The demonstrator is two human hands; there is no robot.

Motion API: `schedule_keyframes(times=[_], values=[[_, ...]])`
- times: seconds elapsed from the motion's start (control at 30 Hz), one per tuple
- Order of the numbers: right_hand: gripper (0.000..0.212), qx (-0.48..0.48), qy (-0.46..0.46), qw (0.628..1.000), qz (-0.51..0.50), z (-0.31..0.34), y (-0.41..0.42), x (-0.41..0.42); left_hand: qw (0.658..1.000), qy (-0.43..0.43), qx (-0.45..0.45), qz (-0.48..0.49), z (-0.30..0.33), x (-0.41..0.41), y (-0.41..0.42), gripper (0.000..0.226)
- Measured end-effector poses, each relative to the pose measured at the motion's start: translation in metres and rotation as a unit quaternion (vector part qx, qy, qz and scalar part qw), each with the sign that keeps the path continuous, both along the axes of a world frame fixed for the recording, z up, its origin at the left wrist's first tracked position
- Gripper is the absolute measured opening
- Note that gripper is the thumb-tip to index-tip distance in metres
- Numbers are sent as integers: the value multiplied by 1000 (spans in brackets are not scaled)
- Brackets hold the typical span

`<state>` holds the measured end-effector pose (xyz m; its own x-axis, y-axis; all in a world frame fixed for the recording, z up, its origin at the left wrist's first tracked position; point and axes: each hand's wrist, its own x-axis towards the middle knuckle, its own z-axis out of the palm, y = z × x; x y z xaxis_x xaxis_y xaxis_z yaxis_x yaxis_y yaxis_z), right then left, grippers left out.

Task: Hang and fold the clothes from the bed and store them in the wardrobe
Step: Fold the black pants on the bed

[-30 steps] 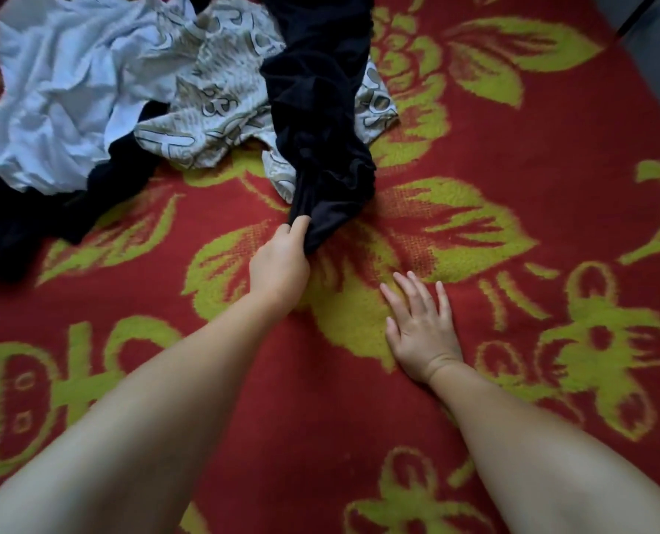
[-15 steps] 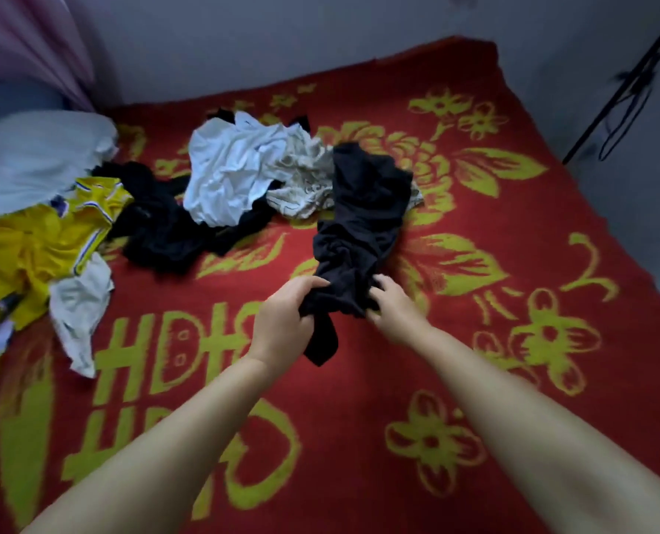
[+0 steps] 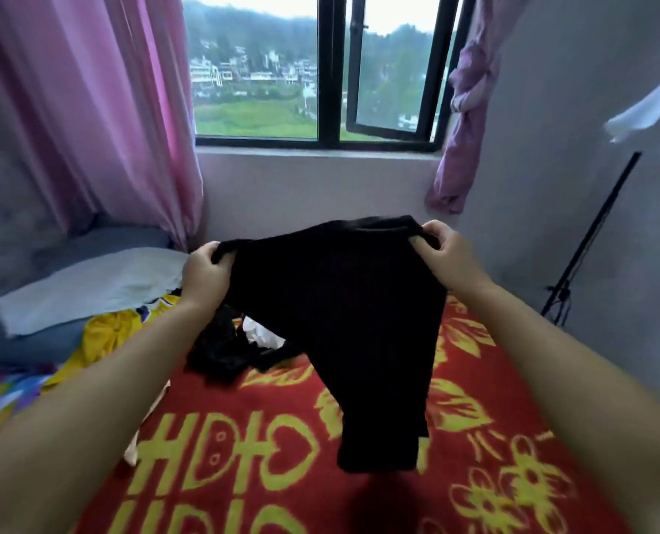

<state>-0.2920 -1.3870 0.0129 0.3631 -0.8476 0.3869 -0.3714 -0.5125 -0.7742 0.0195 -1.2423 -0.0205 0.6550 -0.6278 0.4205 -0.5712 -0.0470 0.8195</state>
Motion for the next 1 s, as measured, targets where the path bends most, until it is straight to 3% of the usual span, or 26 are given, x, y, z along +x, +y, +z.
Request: schedule_keyframes(times=[0.3, 0.47, 0.57, 0.7, 0.77, 0.87, 1.0], values=[[16, -159, 98, 982, -39, 99, 21, -27, 997, 7, -49, -62, 97, 26, 26, 18], [19, -141, 178, 972, -52, 81, 14, -24, 999, -16, 23, -43, 90, 29, 22, 32], [19, -58, 179, 979, -77, 35, 6, -8, 998, 48, 48, 4, 58, 20, 9, 30], [23, 75, 150, 983, -74, -45, 4, 11, 972, 224, 63, -16, -24, -3, -6, 10], [26, 112, 180, 976, -55, -89, 3, 13, 960, 234, 154, -32, -76, -12, -3, 33], [33, 184, 286, 940, 8, -169, 12, 10, 921, 237, 305, -58, -166, -29, 19, 51], [39, 279, 433, 852, 97, -286, 56, -11, 844, 232, 465, -132, -281, -81, 66, 39]])
